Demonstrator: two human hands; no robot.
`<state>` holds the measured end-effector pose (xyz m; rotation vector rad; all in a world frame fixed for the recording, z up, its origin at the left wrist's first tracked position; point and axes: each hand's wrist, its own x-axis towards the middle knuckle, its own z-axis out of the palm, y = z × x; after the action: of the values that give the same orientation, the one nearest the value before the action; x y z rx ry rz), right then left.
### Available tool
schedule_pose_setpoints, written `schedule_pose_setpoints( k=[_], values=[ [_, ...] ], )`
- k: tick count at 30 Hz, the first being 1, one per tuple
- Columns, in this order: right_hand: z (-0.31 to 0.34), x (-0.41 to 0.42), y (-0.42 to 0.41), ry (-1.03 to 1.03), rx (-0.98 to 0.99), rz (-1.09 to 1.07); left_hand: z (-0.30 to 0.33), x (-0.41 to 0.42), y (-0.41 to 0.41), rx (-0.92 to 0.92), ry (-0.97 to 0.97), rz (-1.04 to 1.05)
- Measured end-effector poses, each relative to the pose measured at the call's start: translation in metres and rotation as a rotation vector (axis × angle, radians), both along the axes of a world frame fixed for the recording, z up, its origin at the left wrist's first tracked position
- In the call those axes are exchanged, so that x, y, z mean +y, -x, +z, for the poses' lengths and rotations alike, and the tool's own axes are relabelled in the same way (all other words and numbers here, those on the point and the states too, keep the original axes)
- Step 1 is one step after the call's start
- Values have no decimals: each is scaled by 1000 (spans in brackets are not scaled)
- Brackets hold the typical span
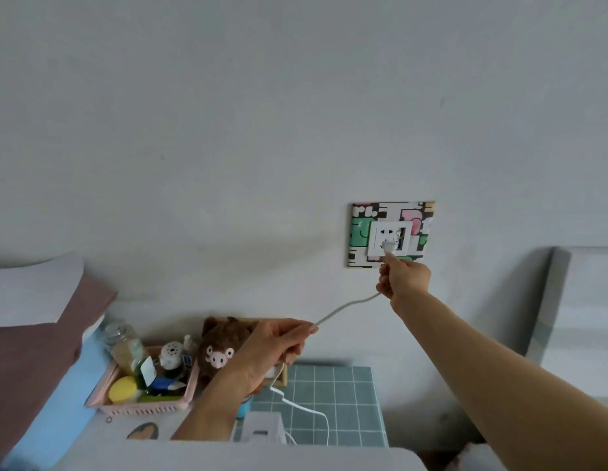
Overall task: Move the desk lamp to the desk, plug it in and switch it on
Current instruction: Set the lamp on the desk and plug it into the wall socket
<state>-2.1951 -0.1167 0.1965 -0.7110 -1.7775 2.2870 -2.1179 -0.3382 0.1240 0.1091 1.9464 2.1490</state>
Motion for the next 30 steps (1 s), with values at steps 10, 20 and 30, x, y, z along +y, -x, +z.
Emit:
schedule_pose_setpoints(
  k=[10,20,30],
  values=[
    [2,16,39,-67,-55,12,-7,8,24,33,-51,71],
    [0,22,49,-75,-25,62,15,27,39,173,-67,168],
    [-4,15,46,-23,-45,30,4,-7,15,106,-7,125]
  ],
)
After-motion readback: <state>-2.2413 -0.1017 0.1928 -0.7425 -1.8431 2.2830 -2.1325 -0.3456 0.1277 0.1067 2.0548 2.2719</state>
